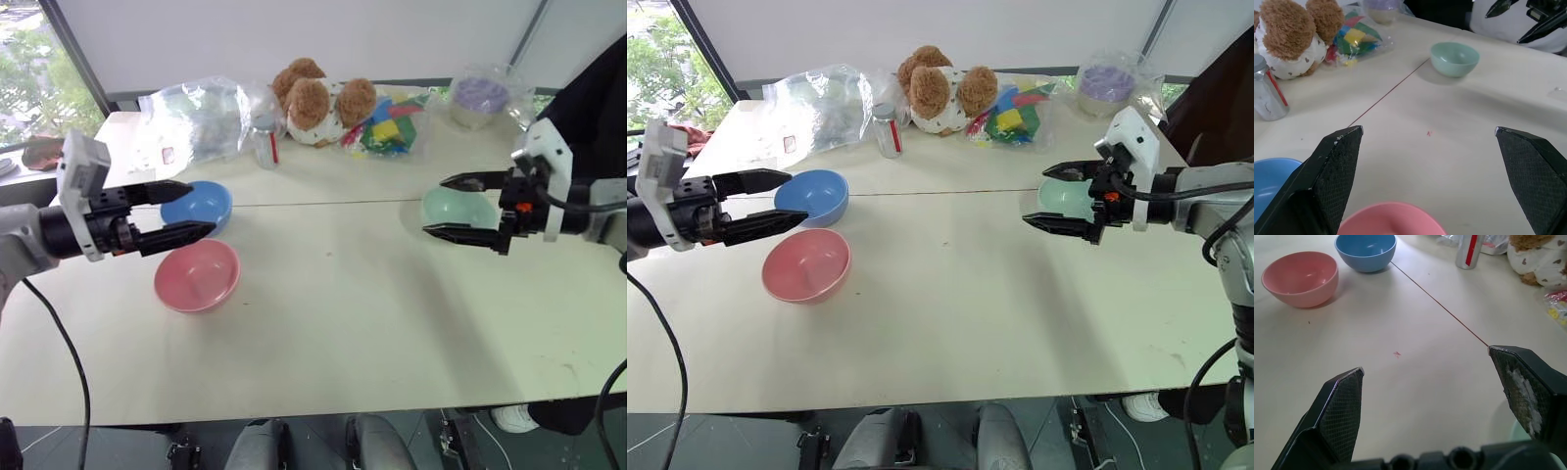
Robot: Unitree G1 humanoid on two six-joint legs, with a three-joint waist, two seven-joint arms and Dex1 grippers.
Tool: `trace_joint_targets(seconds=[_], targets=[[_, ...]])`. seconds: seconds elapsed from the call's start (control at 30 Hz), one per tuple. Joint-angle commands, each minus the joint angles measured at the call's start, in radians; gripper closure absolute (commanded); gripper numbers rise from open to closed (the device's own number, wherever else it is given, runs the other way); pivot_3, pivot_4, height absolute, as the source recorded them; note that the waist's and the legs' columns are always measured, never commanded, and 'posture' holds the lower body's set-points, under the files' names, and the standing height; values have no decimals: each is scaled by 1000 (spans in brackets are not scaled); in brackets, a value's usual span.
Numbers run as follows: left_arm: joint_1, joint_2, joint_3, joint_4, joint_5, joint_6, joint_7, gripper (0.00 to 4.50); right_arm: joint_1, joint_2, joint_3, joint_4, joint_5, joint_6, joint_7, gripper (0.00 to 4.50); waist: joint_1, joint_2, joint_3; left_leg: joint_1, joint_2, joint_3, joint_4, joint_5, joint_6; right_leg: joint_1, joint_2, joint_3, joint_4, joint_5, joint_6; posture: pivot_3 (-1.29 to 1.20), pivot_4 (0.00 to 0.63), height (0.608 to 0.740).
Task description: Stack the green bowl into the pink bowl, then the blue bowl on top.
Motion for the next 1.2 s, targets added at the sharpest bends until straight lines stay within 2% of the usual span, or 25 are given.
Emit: trace_joint_targets(seconds=[0.03,0.97,1.2], targets=[[-2,28,47,12,5,-11,-20,0,-36,-19,-9,5,-17,-25,8,67,0,0,0,0,0,0,0,0,0,0,0,0,0,0,0,0,150,740],[15,42,15,25,75,-54,-106,0,-61,22,-25,49,22,-61,106,67,0,0,0,0,0,0,0,0,0,0,0,0,0,0,0,0,150,740],[61,136,-92,84,212,-174,-268,0,-151,105,-86,116,200,-22,204,67,-2,1,0,0,0,0,0,0,1,0,0,0,0,0,0,0,150,740]])
